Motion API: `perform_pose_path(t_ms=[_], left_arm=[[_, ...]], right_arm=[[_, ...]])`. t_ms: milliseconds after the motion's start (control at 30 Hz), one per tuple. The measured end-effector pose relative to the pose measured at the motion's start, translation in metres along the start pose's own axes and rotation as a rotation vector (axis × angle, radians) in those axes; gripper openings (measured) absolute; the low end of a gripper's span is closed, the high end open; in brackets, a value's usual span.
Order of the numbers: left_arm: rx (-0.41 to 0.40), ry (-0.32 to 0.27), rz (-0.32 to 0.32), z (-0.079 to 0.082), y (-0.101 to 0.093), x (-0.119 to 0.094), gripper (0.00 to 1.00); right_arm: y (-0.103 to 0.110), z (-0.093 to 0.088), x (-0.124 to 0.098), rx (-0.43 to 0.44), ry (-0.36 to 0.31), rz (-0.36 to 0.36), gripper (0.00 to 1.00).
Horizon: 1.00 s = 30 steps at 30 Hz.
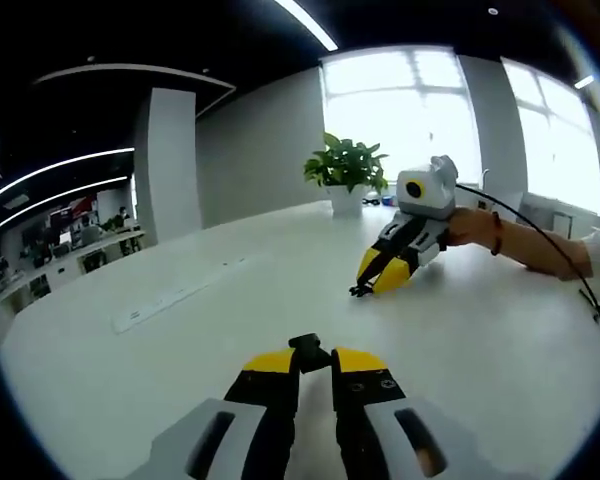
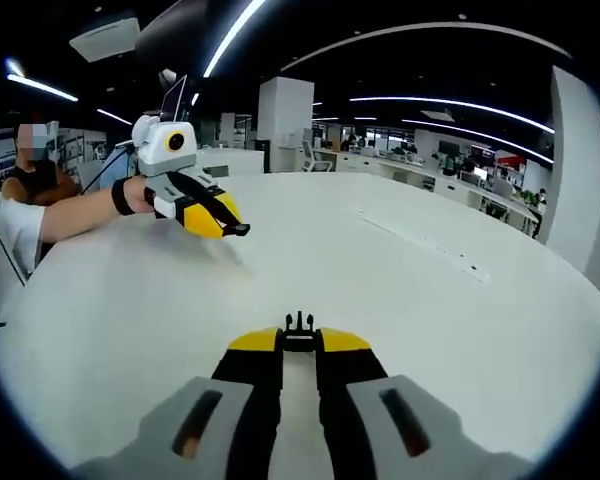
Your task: Snap the two parts of the plastic buckle together until the buckle closes and remains connected.
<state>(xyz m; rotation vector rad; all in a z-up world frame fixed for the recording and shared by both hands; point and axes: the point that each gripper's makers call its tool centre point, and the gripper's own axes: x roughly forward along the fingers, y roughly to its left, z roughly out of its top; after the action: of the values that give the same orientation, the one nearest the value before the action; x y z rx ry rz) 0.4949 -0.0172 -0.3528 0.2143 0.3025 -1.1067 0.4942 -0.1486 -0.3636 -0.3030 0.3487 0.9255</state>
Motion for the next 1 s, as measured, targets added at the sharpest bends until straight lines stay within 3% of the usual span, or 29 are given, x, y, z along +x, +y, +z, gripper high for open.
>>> perform_pose_path(t_ms=[1000], left_arm=[[0.059, 0.023, -0.149, -0.006, -0.033, -0.002, 0.11]], right_arm=[[0.022, 0.003, 0.002, -0.017, -0.007, 0.094, 0.12]])
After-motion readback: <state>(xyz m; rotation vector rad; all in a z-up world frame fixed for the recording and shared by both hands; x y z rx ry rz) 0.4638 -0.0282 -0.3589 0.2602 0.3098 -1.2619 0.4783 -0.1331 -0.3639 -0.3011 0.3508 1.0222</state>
